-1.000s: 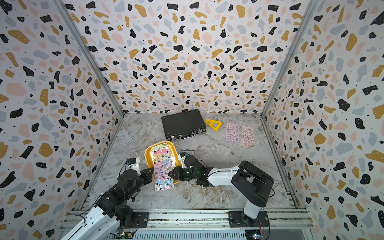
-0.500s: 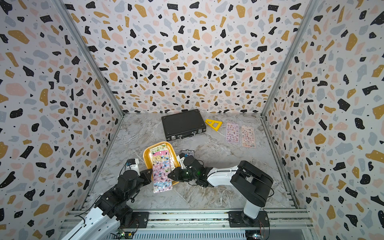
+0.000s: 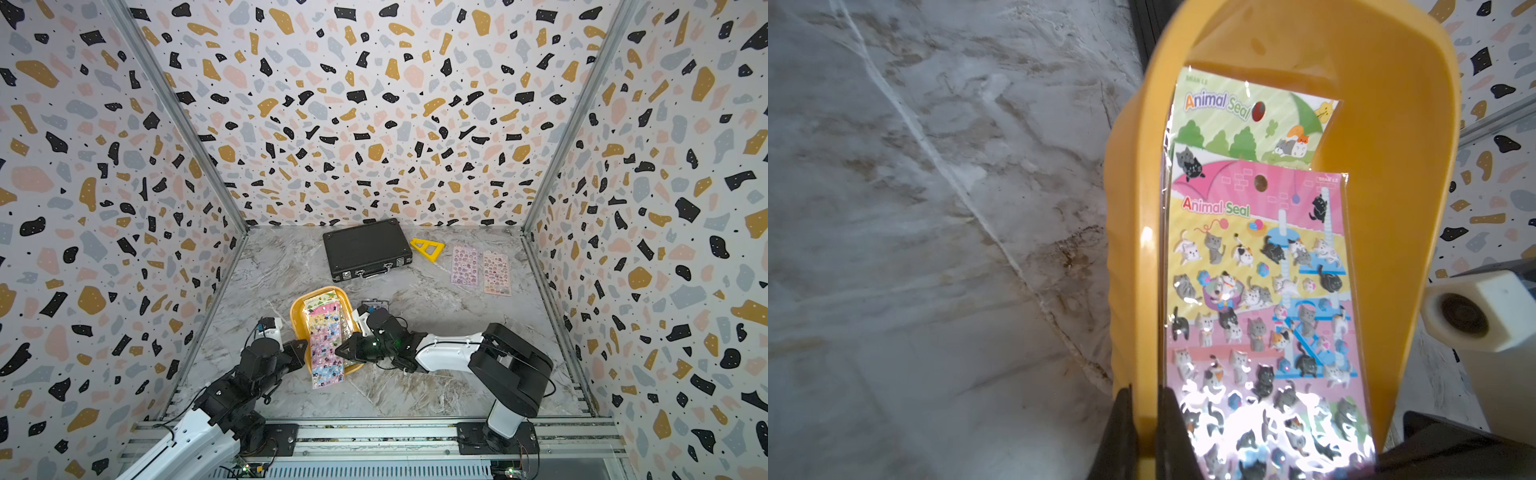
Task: Take the stickers out of the storage box
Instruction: Pick up the sticker from the storage box.
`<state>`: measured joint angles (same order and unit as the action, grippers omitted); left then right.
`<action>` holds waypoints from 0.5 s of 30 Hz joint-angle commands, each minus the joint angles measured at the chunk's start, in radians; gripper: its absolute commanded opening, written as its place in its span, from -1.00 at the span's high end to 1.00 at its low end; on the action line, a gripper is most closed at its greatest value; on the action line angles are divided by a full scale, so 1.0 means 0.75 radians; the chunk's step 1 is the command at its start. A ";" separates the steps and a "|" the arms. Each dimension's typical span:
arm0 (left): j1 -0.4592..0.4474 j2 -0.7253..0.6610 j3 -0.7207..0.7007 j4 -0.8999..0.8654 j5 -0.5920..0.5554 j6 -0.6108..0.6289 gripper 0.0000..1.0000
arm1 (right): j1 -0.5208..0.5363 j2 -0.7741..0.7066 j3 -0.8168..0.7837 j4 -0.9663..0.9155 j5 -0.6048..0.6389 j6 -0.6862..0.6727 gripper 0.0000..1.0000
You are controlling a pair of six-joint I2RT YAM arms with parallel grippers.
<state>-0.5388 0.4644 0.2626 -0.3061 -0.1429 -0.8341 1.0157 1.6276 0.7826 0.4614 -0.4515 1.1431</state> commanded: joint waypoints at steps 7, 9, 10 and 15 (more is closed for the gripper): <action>-0.002 -0.100 0.083 0.018 -0.107 0.010 1.00 | 0.004 -0.434 -0.085 -0.242 0.075 -0.108 1.00; -0.002 -0.104 0.087 -0.009 -0.147 0.008 1.00 | 0.005 -0.531 -0.098 -0.331 0.095 -0.138 1.00; -0.003 -0.105 0.093 -0.028 -0.169 0.007 1.00 | -0.001 -0.586 -0.090 -0.398 0.098 -0.167 1.00; -0.003 -0.157 0.112 -0.128 -0.261 -0.014 1.00 | -0.097 -0.824 0.013 -0.957 0.235 -0.378 1.00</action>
<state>-0.5388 0.3763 0.3000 -0.3969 -0.2619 -0.8322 0.9874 1.0855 0.7361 0.0303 -0.3626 0.9756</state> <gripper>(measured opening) 0.083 0.042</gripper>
